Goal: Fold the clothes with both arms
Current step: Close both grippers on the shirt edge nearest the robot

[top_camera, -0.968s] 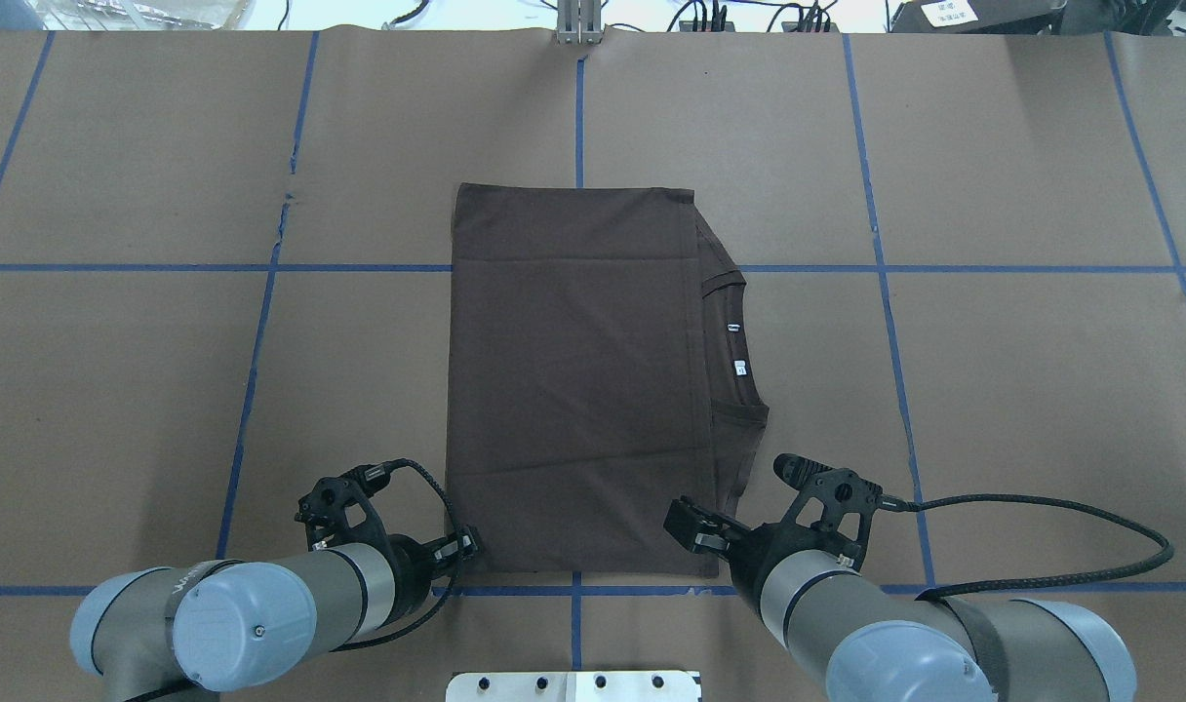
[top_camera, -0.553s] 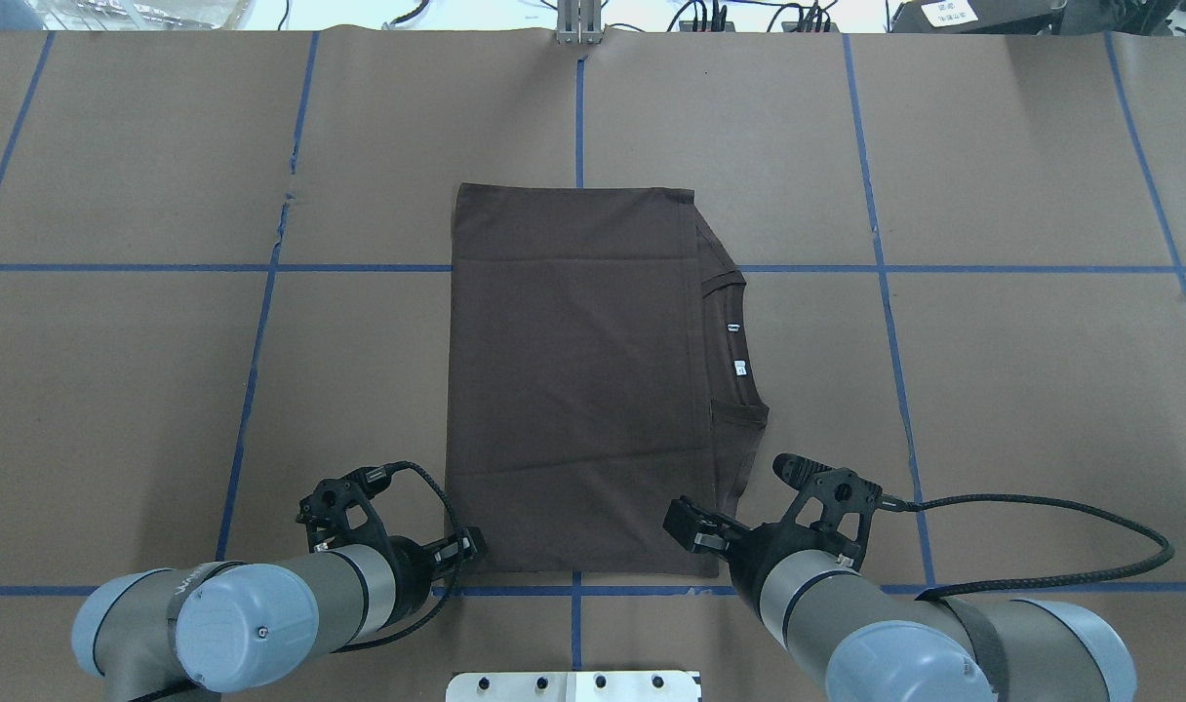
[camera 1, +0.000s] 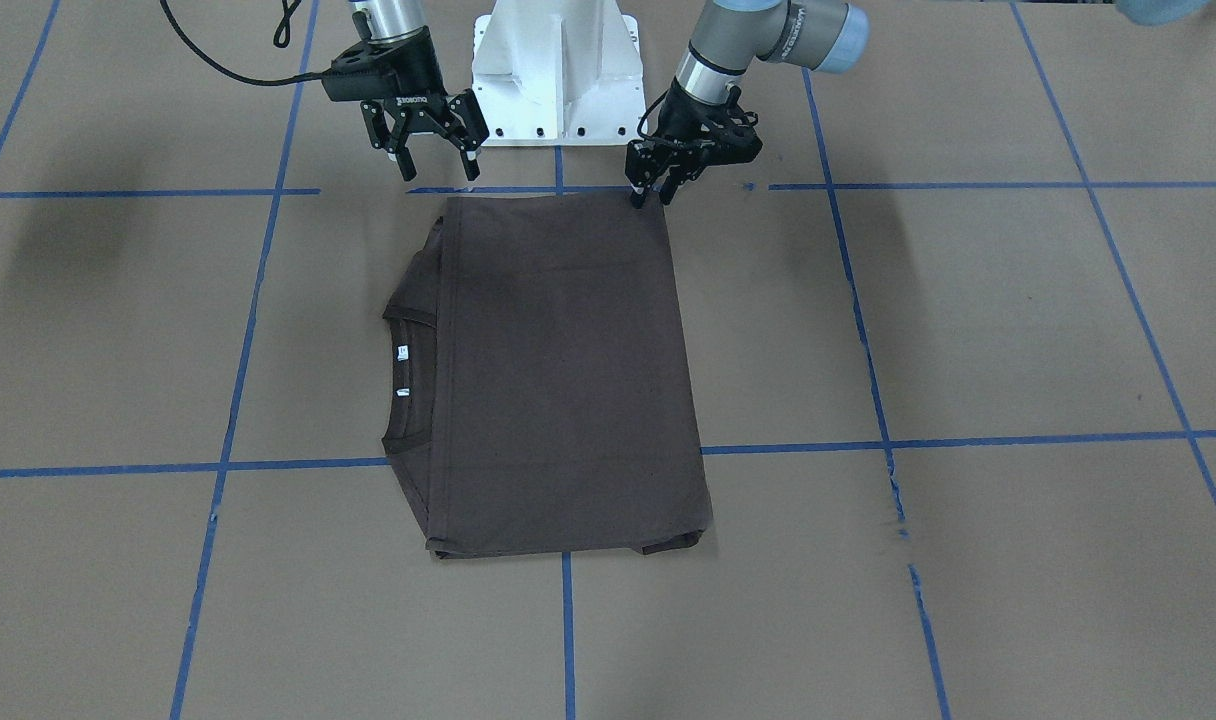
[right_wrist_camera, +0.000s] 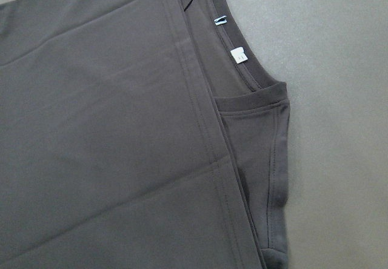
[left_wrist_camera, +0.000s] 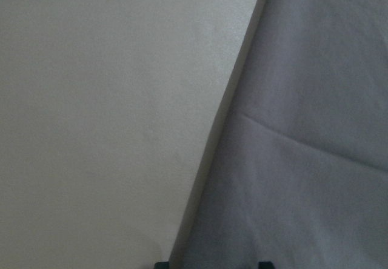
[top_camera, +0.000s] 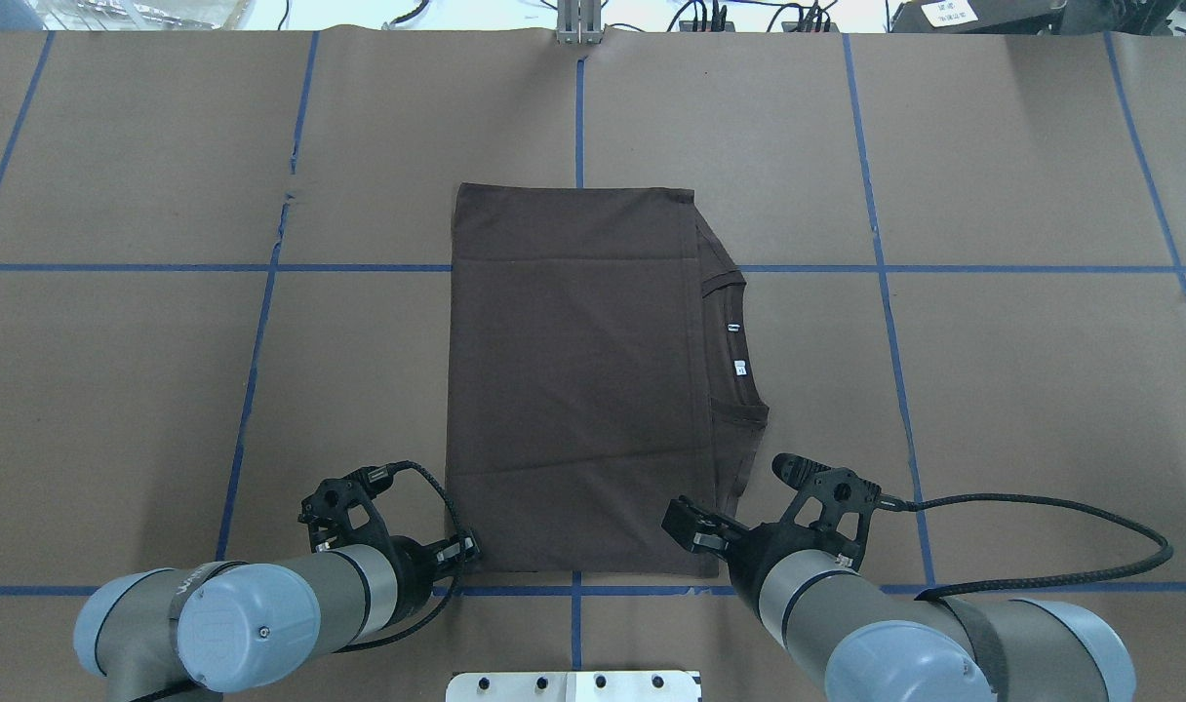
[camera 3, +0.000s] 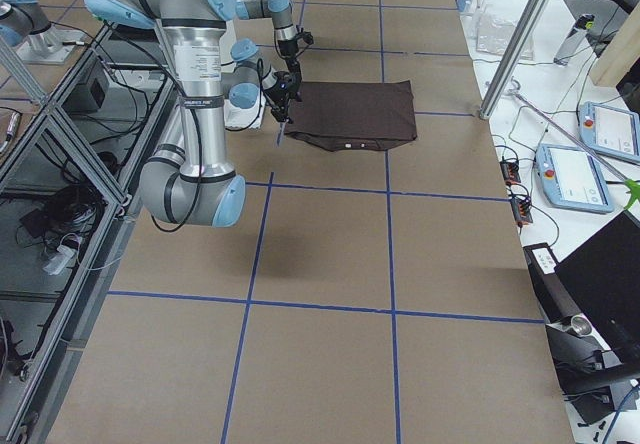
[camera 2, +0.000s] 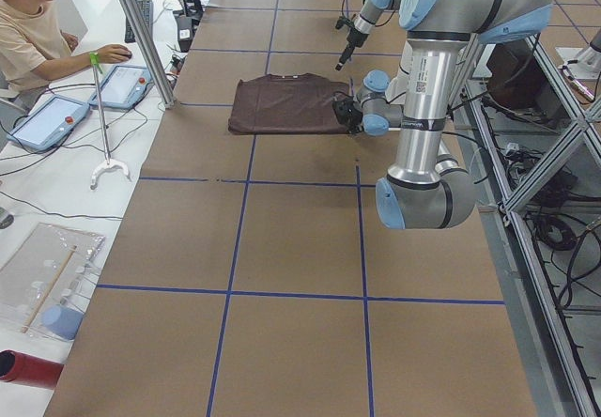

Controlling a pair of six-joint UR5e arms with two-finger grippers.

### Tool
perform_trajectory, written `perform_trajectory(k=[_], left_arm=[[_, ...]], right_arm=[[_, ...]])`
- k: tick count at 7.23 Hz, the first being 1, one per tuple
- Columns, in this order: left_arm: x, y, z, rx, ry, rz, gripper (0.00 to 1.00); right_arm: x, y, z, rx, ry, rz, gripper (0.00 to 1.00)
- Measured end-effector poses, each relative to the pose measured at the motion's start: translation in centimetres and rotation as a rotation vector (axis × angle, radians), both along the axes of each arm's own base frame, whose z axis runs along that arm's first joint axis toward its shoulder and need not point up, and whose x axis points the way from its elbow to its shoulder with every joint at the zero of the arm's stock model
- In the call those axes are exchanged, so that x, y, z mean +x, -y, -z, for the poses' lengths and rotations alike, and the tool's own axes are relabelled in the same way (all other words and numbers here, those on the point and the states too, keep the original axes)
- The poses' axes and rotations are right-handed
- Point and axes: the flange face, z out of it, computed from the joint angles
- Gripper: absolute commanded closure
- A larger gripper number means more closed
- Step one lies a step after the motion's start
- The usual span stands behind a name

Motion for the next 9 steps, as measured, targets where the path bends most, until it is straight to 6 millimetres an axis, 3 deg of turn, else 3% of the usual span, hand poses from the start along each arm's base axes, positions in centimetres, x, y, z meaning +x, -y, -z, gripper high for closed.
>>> perform_trajectory(k=[1, 4, 6, 7, 9], left_arm=[[0.0, 0.0, 0.1, -0.002, -0.002, 0.002, 1.00], [0.0, 0.0, 0.4, 0.000, -0.008, 0.001, 1.00], [-0.1, 0.0, 0.9, 0.003, -0.018, 0.000, 1.00], [-0.2, 0.0, 1.4, 0.004, -0.027, -0.001, 1.00], [-0.1, 0.0, 1.9, 0.003, -0.037, 0.001, 1.00]], right_arm=[[0.0, 0.0, 0.0, 0.000, -0.001, 0.000, 0.00], [-0.2, 0.1, -0.3, -0.001, -0.007, -0.002, 0.02], [-1.0, 0.4, -0.5, -0.014, -0.013, -0.021, 0.14], [-1.7, 0.9, -0.8, -0.030, -0.019, -0.043, 0.20], [-4.7, 2.3, -1.3, -0.047, -0.084, -0.075, 0.22]])
